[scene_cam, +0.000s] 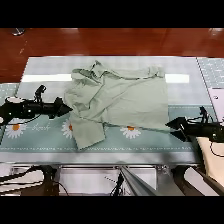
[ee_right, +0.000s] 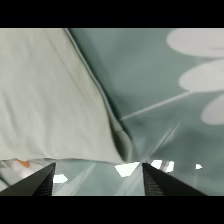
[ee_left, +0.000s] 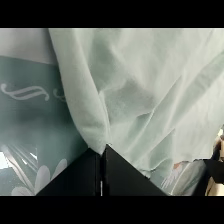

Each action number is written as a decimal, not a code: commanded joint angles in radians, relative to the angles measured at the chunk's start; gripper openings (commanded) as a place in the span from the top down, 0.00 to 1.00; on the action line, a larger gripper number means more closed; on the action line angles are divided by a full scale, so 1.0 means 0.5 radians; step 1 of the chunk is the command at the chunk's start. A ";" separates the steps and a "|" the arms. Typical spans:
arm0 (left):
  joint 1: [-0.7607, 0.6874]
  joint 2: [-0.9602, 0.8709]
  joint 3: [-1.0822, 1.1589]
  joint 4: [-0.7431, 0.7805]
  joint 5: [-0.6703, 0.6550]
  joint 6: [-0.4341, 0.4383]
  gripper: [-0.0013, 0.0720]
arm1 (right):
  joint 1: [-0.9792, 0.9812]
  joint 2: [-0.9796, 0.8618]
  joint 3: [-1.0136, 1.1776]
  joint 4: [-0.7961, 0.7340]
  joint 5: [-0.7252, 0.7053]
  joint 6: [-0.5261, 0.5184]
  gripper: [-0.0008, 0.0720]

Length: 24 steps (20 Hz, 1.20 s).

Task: Fold the shirts.

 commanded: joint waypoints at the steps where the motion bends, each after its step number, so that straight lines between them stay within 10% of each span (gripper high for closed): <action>1: 0.000 -0.001 -0.001 0.000 0.011 0.010 0.96 | 0.083 -0.213 0.101 0.152 -0.113 -0.082 0.14; 4: -0.001 0.000 -0.001 0.000 0.007 0.010 0.96 | 0.359 -0.386 0.233 0.160 -0.147 -0.063 0.14; 5: -0.002 0.000 -0.001 0.000 -0.004 0.010 0.96 | 0.449 -0.433 0.272 0.160 -0.151 -0.037 0.29; 6: -0.004 0.000 -0.001 0.000 -0.024 0.010 0.96 | 0.511 -0.463 0.317 0.159 -0.153 -0.038 0.74; 7: -0.004 0.002 -0.001 0.000 -0.051 0.010 0.96 | 0.562 -0.477 0.378 0.159 -0.154 -0.045 0.95; 15: 0.116 0.542 1.061 -0.452 -0.277 0.056 0.96 | 0.600 -0.345 2.175 -0.031 0.276 0.169 0.95; 24: 0.117 1.247 2.425 0.921 -0.166 -0.458 0.96 | 0.600 0.395 3.220 -0.597 0.464 0.349 0.95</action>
